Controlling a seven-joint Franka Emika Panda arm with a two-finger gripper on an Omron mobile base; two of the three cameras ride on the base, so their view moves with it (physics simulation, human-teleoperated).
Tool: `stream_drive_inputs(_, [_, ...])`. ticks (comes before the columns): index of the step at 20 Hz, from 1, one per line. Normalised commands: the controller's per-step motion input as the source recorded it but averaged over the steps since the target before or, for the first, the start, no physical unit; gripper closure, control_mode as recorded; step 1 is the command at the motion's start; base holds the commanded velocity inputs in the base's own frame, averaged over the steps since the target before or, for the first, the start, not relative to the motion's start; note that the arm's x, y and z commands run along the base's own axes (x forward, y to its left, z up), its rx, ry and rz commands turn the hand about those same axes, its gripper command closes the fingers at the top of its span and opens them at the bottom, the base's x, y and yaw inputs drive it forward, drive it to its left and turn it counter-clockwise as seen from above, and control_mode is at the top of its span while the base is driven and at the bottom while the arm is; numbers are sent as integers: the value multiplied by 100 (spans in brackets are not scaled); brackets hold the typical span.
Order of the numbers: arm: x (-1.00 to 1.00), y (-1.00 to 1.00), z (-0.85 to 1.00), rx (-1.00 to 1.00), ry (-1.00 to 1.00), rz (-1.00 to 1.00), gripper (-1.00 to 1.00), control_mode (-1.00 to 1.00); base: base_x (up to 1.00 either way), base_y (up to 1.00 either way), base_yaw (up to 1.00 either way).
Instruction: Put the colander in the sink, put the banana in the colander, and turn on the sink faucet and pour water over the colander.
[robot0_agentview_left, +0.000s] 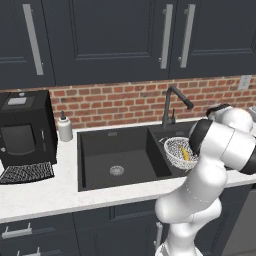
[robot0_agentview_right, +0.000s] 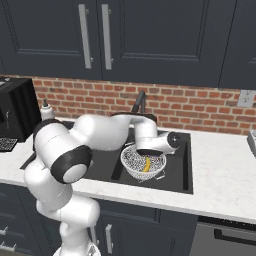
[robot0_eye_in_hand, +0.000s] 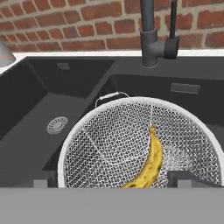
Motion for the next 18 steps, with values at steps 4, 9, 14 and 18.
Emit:
stream_drive_inputs(4, [-8, -13, 46, 0, -30, 45, -100, -100, 0, 0, 0])
stream_drive_inputs(9, [0, -3, 28, 0, -17, 29, -100, -100, 0, 0, 0])
stream_drive_inputs(14, [0, 4, 1, 1, -26, 10, -100, -100, 0, 0, 0])
stream_drive_inputs(18, [17, 0, 3, 9, -12, 0, -100, -100, 0, 0, 0])
